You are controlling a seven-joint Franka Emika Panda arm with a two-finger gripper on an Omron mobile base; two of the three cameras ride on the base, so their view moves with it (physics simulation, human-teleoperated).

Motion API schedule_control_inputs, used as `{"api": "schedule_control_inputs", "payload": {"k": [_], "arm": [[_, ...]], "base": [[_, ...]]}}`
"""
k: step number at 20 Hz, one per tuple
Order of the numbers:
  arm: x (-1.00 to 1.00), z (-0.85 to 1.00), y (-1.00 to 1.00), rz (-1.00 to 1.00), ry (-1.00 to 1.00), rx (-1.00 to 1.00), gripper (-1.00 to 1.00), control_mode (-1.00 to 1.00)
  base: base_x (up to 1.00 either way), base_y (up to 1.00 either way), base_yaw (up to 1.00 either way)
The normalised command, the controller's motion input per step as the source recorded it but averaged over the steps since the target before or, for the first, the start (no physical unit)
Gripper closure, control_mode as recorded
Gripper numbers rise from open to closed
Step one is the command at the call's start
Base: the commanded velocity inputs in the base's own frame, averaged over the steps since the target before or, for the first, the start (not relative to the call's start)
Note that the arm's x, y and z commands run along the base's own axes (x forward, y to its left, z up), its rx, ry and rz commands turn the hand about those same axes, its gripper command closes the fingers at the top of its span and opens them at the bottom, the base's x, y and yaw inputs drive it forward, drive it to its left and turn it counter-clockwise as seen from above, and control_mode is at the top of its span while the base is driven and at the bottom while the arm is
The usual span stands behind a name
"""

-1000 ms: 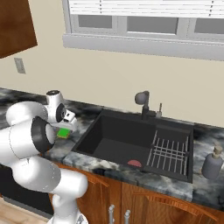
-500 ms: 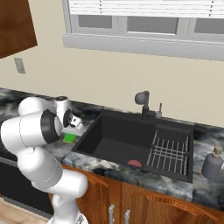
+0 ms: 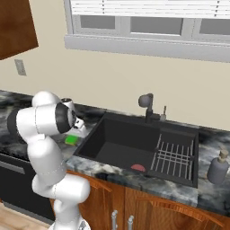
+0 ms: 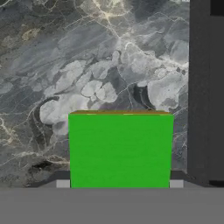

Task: Restock the sink supplies by placing the sponge and soap dispenser on the counter and next to the sink. Make sure the soap dispenser is upright.

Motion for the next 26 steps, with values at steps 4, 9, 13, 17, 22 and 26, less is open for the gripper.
{"api": "schedule_control_inputs", "payload": {"k": [4, 9, 13, 17, 22, 26], "arm": [[0.48, -0.15, 0.27, 0.0, 0.0, 0.0, -1.0, -1.0], [0.1, 0.08, -0.04, 0.0, 0.0, 0.0, -1.0, -1.0], [-0.16, 0.95, -0.25, 0.01, -0.08, -0.1, -1.0, -1.0], [-0.52, 0.94, -0.29, 0.0, -0.12, -0.06, -1.0, -1.0], [-0.93, 0.55, -0.32, 0.0, -0.06, 0.0, -1.0, -1.0], [-1.0, 0.19, -0.57, 0.0, 0.0, 0.01, -1.0, -1.0]], "base": [[0.0, 0.0, 0.0], [0.0, 0.0, 0.0], [0.0, 0.0, 0.0], [0.0, 0.0, 0.0], [0.0, 0.0, 0.0], [0.0, 0.0, 0.0]]}}
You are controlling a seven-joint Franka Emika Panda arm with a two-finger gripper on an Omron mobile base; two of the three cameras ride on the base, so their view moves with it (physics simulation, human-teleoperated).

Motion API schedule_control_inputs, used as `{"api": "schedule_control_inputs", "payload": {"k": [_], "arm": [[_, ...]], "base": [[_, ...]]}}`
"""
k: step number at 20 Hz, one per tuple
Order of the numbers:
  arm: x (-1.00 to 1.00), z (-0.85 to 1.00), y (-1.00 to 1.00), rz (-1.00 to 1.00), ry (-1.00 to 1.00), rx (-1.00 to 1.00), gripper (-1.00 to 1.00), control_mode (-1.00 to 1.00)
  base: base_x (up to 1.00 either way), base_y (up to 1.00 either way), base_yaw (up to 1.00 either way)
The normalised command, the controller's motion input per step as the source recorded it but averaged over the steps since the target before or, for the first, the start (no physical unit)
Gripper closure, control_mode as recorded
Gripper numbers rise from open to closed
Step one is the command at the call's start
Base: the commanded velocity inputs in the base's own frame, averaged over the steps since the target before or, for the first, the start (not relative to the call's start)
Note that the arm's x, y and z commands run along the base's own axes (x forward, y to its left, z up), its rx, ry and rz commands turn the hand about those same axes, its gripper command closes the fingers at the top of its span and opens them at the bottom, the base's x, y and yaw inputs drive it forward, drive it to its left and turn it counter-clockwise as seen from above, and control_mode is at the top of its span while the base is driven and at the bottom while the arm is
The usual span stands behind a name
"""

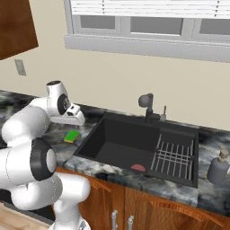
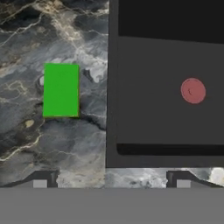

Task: Restock the sink supplies by placing the sponge and soap dispenser on the counter and next to the sink. Make sure the soap dispenser is upright.

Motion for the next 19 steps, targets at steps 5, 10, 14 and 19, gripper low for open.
{"api": "schedule_control_inputs", "payload": {"k": [5, 10, 14, 19], "arm": [[-0.76, 0.26, -0.73, 0.0, -0.01, 0.0, -1.0, -1.0], [-0.19, 0.51, -0.7, 0.0, -0.03, 0.0, -1.0, -1.0], [-0.25, 0.22, -0.98, 0.0, -0.05, 0.0, -1.0, -1.0], [-0.04, -0.07, -0.75, 0.0, 0.0, 0.0, -1.0, -1.0]], "base": [[0.0, 0.0, 0.0], [0.0, 0.0, 0.0], [0.0, 0.0, 0.0], [0.0, 0.0, 0.0]]}}
